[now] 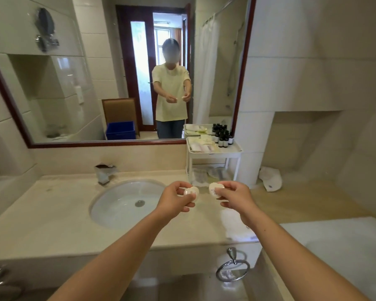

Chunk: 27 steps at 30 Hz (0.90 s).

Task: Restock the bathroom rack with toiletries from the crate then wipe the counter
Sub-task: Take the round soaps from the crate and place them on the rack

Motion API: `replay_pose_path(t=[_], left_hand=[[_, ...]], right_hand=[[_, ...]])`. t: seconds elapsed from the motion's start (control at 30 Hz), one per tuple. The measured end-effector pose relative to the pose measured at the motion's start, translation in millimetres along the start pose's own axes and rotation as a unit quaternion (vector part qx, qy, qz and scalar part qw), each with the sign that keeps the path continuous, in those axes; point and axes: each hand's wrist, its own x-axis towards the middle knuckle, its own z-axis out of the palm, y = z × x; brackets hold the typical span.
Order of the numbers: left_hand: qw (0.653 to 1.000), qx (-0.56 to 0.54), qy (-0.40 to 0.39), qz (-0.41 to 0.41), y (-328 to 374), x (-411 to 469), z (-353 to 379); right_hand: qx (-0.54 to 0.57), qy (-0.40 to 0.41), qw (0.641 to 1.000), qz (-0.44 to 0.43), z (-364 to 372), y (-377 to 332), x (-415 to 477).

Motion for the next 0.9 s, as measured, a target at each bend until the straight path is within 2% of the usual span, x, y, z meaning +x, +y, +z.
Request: replay_pose_path(t=[0.27,0.57,0.9], left_hand=[[0.998,0.007,-0.053,0.016,7,99,50],[0.994,0.026,-0.098,0.027,24,243,69],[0.992,0.064,-0.107,0.022,17,352,98]], right_hand=[[0.002,0.056,0.998,0.011,-40,12,75],[-0.001,0.104,0.995,-0.01,-53,-15,187],[-0.029,0.117,0.993,0.014,-71,-10,293]])
